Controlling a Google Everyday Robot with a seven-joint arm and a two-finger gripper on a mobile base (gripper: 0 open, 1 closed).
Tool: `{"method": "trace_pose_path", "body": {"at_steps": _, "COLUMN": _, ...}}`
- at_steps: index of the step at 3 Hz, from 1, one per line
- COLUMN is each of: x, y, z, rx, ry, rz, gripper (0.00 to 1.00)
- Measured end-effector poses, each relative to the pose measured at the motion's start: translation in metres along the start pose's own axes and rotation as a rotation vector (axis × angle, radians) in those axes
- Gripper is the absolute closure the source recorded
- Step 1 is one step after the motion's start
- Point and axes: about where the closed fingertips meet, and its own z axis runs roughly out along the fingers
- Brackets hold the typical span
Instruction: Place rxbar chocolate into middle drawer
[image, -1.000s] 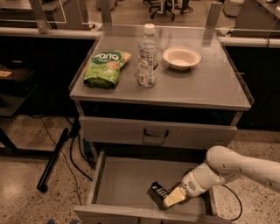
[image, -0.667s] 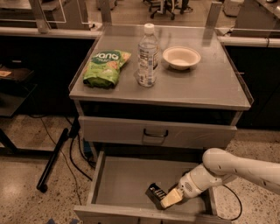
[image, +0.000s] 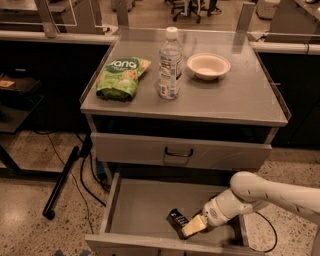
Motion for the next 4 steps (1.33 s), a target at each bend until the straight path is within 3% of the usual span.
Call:
{"method": "trace_pose_path", "body": {"at_steps": 2, "x": -0.0013, "y": -0.0147, "z": 0.0097, "rx": -0.002, "ry": -0.03, "rz": 0.049, "gripper": 0.99}}
{"method": "trace_pose_path", "body": {"at_steps": 4, "x": -0.0013, "y": -0.0147, "z": 0.0098, "rx": -0.002, "ry": -0.03, "rz": 0.049, "gripper": 0.54}}
